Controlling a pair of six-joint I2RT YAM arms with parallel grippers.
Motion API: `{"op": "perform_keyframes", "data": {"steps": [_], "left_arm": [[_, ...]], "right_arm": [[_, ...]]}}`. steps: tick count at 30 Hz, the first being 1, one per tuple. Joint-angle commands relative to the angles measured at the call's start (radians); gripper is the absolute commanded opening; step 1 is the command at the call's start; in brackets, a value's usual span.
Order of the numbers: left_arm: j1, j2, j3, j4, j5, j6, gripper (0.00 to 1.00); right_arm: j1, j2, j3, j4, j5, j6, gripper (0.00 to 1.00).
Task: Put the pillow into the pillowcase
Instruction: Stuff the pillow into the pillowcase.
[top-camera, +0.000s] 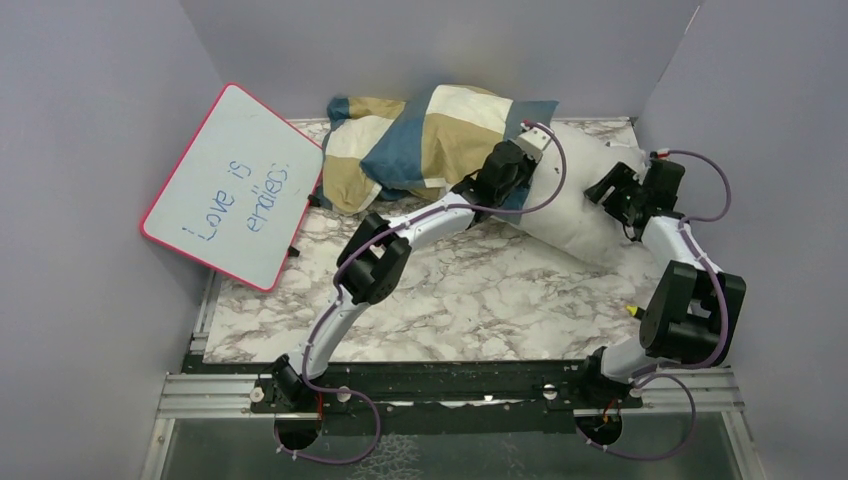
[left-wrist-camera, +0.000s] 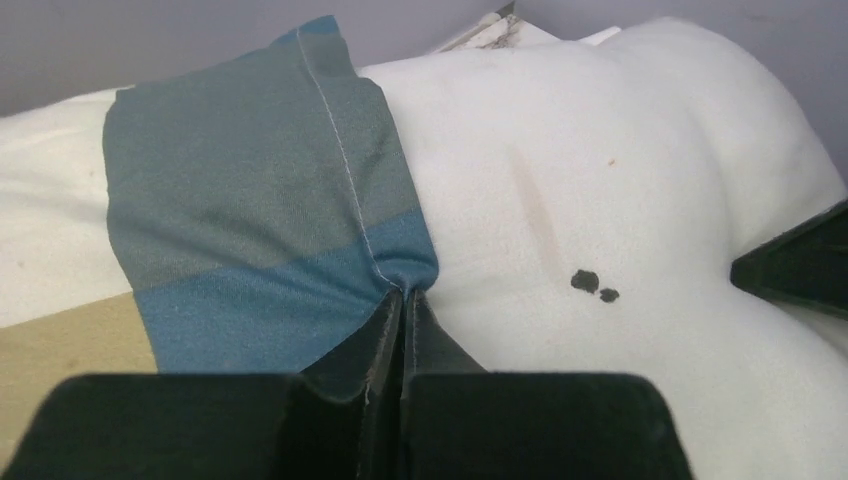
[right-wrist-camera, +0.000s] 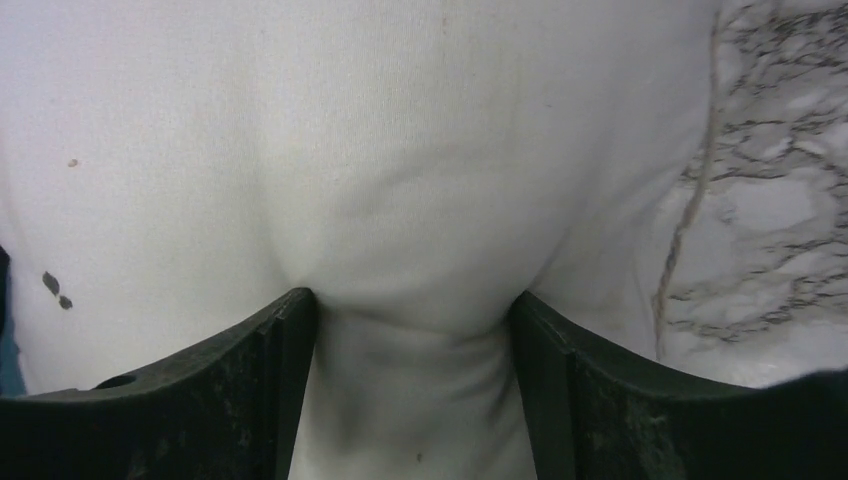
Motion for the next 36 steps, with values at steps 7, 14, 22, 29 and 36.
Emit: {"op": "perform_keyframes", "data": {"steps": [7, 14, 22, 29, 36], "left_arm": [[-0.102, -0.126, -0.046, 0.096, 0.264, -0.130, 0.00], [-0.152, -0.118, -0.114, 0.159, 0.305, -0.261, 0.00], [-0.150, -0.130, -0.191, 0.180, 0.312, -0.329, 0.00], [-0.132, -0.302, -0.355, 0.175, 0.170, -0.224, 0.33], [-0.130, -0.368, -0.410, 0.075, -0.151, 0.041, 0.62]], "right_arm": [[0.009, 0.022, -0.148, 0.258, -0.393, 0.150, 0.45], [0.054, -0.032, -0.226, 0.364, -0.425, 0.241, 0.36], [0.104, -0.044, -0.291, 0.441, -0.407, 0.301, 0.32], [0.105, -0.091, -0.264, 0.343, -0.334, 0.240, 0.33], [0.105, -0.099, -0.284, 0.343, -0.339, 0.227, 0.31]]}}
